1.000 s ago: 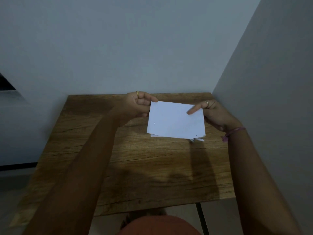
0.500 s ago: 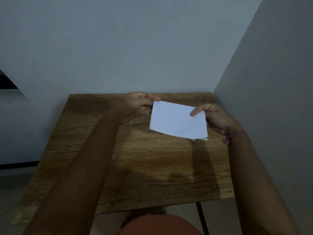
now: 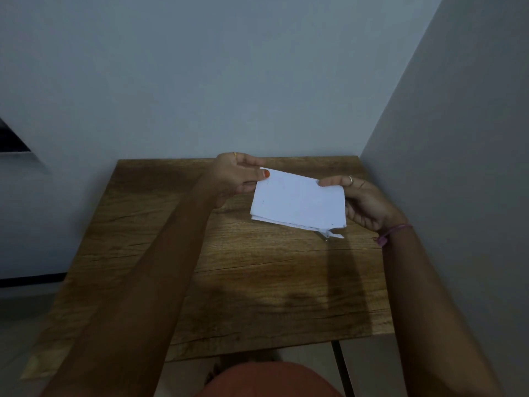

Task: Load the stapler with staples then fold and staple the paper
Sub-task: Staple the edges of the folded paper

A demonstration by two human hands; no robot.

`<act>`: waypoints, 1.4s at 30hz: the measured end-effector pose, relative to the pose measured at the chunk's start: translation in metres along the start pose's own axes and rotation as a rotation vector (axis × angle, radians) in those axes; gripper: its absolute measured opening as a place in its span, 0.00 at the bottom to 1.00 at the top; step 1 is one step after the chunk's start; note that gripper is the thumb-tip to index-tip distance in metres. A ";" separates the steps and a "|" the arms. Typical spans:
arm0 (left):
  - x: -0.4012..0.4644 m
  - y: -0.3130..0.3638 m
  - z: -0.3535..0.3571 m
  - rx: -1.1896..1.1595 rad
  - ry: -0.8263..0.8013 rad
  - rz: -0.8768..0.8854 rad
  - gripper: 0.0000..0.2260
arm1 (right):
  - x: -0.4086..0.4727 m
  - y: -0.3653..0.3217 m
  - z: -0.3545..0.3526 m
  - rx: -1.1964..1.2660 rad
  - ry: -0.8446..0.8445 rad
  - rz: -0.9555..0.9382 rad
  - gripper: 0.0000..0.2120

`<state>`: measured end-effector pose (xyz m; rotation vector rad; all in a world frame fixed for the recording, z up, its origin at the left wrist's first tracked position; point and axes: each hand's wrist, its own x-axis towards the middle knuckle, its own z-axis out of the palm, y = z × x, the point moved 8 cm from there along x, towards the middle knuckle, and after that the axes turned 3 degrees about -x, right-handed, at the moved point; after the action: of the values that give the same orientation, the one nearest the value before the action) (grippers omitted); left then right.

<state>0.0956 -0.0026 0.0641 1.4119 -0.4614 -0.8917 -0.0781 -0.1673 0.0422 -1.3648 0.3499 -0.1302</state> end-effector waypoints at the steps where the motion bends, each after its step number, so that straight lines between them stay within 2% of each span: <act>1: 0.000 -0.001 0.000 0.005 0.004 -0.005 0.08 | 0.001 0.002 -0.001 0.042 -0.027 0.007 0.20; 3: -0.001 -0.002 -0.001 0.015 0.005 -0.009 0.08 | 0.002 0.004 -0.001 0.097 -0.091 0.031 0.23; 5: -0.001 -0.003 0.000 0.027 0.000 -0.010 0.07 | 0.003 0.000 -0.001 0.029 -0.112 0.028 0.20; 9: -0.002 -0.006 0.005 0.048 -0.029 -0.044 0.05 | 0.011 -0.016 0.000 -0.370 0.029 -0.037 0.10; 13: -0.003 -0.007 0.020 0.091 -0.087 -0.062 0.07 | 0.022 -0.027 0.030 -0.620 -0.027 -0.045 0.16; 18: -0.003 0.000 0.027 0.172 -0.116 -0.034 0.09 | 0.026 -0.026 0.046 -0.490 -0.085 0.074 0.11; 27: 0.000 0.008 0.025 0.212 -0.118 -0.010 0.08 | 0.028 -0.030 0.051 -0.462 0.012 -0.019 0.05; 34: 0.002 0.008 0.025 0.173 -0.114 -0.035 0.08 | 0.028 -0.036 0.052 -0.513 0.065 -0.083 0.11; 42: 0.003 -0.002 0.026 0.012 -0.132 -0.106 0.11 | 0.032 -0.037 0.049 -0.460 0.103 -0.076 0.09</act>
<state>0.0773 -0.0217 0.0651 1.4039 -0.4954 -1.0748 -0.0287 -0.1390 0.0811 -1.8315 0.4318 -0.1918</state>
